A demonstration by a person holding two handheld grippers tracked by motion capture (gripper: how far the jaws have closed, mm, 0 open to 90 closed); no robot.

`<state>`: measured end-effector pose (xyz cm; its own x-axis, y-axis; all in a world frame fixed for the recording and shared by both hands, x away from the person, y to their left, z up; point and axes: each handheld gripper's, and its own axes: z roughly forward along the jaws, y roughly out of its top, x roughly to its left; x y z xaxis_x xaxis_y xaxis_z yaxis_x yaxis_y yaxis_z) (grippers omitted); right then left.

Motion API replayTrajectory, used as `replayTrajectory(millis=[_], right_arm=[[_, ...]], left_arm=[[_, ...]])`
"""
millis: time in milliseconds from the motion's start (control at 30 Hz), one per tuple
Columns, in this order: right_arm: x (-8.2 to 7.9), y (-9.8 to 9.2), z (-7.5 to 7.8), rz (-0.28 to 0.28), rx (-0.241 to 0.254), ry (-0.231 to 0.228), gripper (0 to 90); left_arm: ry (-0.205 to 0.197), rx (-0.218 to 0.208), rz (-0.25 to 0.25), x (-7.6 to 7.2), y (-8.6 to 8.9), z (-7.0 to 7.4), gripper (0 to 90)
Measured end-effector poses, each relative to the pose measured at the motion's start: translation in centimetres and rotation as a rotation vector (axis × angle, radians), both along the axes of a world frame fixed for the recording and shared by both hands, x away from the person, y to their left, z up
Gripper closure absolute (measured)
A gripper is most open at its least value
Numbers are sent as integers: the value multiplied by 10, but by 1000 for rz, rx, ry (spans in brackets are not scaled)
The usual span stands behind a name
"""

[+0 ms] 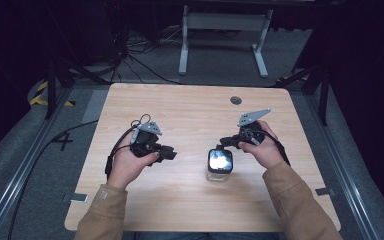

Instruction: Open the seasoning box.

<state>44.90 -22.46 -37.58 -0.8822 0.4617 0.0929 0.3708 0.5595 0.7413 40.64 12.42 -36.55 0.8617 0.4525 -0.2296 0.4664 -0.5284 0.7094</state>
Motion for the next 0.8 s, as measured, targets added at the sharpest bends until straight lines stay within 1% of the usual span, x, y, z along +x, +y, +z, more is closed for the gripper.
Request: replayTrajectory(millis=[67,167,267,533,600,733,767,800], right_arm=[[1,0,0,1,5,9,900],[1,0,0,2,8,11,900],[1,-1,-1,2,10,13,900],[2,-1,0,3,6,17,900],[2,-1,0,2,7,18,900],[3,-1,-1,3,11,21,900],[3,-1,-1,3,11,23,900],[3,-1,-1,2,13,23,900]], left_arm=[[0,0,0,0,0,0,726],[-1,-1,-1,0,0,0,726],[7,-3,2,-1,-2,0,726],[2,-1,-12,-1,-5,-1,726],[4,2,-8,-2,-5,-1,727],[15,7,-21,-2,-8,-1,727],[4,-3,-24,-2,-9,-2,727],[8,-8,-24,-3,-9,-2,728]])
